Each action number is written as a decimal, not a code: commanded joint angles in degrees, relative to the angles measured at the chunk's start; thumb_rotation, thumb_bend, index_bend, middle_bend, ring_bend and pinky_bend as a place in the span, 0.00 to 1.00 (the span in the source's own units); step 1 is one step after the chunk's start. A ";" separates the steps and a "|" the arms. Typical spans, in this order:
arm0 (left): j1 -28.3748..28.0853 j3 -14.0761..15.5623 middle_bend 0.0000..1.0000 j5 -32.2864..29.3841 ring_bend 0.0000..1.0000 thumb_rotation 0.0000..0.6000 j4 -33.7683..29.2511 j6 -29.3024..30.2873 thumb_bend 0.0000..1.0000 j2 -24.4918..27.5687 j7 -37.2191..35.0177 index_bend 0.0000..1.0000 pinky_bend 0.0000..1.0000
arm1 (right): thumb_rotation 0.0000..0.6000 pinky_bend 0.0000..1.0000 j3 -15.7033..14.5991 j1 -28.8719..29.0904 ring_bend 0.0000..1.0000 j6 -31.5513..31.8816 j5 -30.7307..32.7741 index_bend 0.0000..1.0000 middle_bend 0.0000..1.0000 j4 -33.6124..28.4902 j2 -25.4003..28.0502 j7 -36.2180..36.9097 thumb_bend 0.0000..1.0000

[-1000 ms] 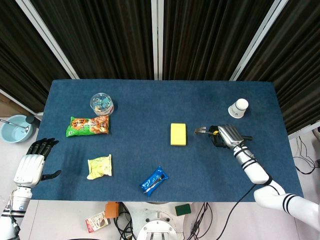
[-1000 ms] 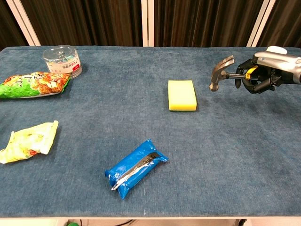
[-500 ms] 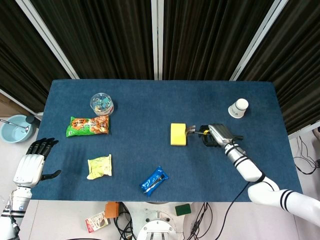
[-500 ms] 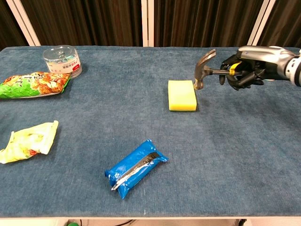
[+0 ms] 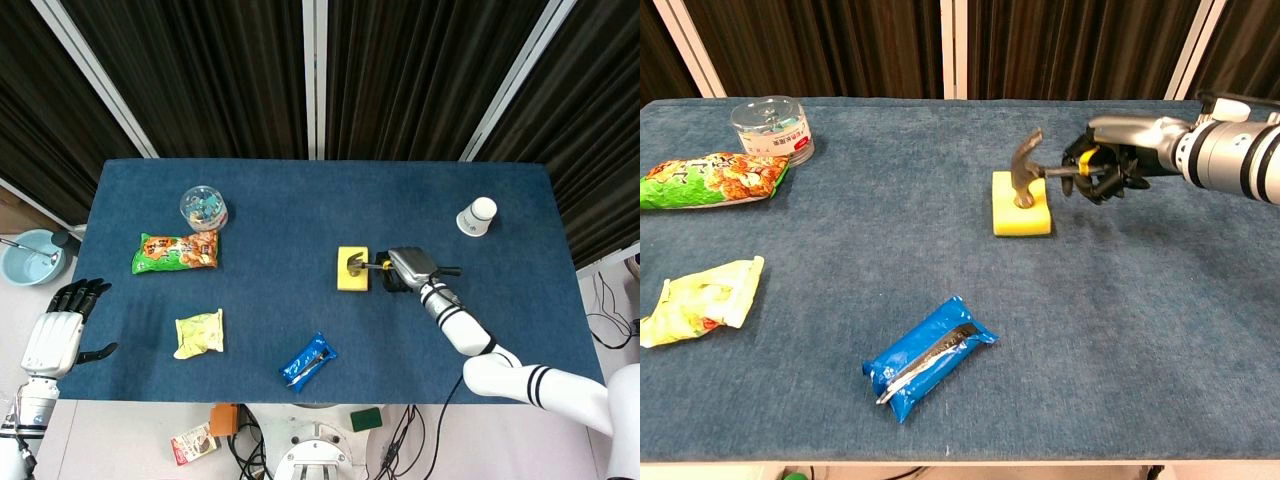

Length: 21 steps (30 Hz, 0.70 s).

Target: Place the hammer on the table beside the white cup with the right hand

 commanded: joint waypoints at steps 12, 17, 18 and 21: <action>-0.36 -0.02 0.12 0.26 0.07 1.00 -0.03 -0.72 0.04 -0.35 0.45 0.16 0.11 | 1.00 0.91 -1.36 1.51 0.74 -2.80 2.03 0.93 0.83 4.54 -2.87 -0.28 1.00; -0.25 -0.12 0.12 -0.05 0.07 1.00 0.20 -0.75 0.04 -0.29 0.13 0.16 0.11 | 1.00 0.91 -0.58 0.99 0.74 -0.58 2.23 0.93 0.83 4.22 -3.25 0.02 1.00; -0.22 -0.14 0.12 -0.09 0.07 1.00 0.25 -0.72 0.04 -0.28 0.08 0.16 0.11 | 1.00 0.91 0.01 0.32 0.74 0.67 1.22 0.93 0.83 3.00 -2.45 1.14 1.00; -0.20 -0.22 0.12 -0.03 0.07 1.00 0.23 -0.58 0.04 -0.21 -0.04 0.16 0.11 | 1.00 0.91 1.35 -1.95 0.74 3.95 -1.75 0.93 0.83 -0.81 1.08 4.58 1.00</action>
